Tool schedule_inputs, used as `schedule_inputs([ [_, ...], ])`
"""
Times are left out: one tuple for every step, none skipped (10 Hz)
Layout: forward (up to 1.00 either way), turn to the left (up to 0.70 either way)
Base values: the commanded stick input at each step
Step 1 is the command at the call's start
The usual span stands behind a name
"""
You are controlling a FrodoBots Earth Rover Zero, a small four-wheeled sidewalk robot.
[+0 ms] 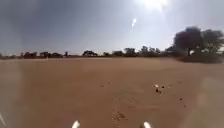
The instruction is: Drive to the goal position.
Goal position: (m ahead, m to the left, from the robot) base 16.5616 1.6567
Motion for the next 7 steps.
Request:
schedule_inputs([
  [0.70, 0.00],
  [0.70, 0.00],
  [0.70, 0.00],
  [0.70, 0.00],
  [0.70, 0.00],
  [0.70, 0.00],
  [0.70, 0.00],
])
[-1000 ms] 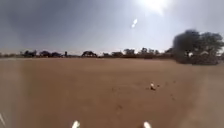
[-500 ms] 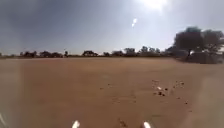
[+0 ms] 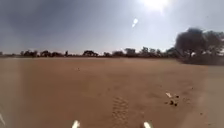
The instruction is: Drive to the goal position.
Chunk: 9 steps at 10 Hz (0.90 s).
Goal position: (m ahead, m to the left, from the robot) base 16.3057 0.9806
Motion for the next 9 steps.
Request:
schedule_inputs([
  [0.70, 0.00],
  [0.70, 0.00],
  [0.70, 0.00],
  [0.70, 0.00],
  [0.70, 0.00],
  [0.70, 0.00],
  [0.70, 0.00],
  [0.70, 0.00],
  [0.70, 0.00],
])
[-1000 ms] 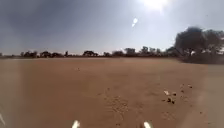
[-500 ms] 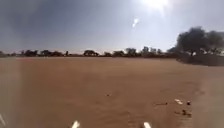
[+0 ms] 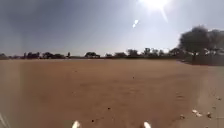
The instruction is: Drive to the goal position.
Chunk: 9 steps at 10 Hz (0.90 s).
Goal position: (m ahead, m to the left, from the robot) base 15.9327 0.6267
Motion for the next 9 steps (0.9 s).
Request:
schedule_inputs([
  [0.70, 0.00],
  [0.70, 0.00],
  [0.70, 0.00],
  [0.70, 0.00],
  [0.70, 0.00],
  [0.70, 0.00],
  [0.70, 0.00],
  [0.70, 0.00],
  [0.70, 0.00],
])
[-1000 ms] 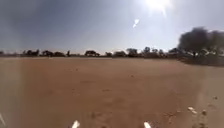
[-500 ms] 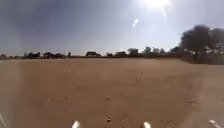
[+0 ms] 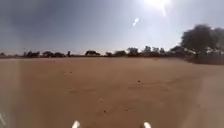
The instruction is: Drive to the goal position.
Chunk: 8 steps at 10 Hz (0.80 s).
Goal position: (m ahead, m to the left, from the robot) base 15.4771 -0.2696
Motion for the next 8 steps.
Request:
schedule_inputs([
  [0.70, 0.00],
  [0.70, 0.00],
  [0.70, 0.00],
  [0.70, 0.00],
  [0.70, 0.00],
  [0.70, 0.00],
  [0.70, 0.00],
  [0.70, 0.00],
])
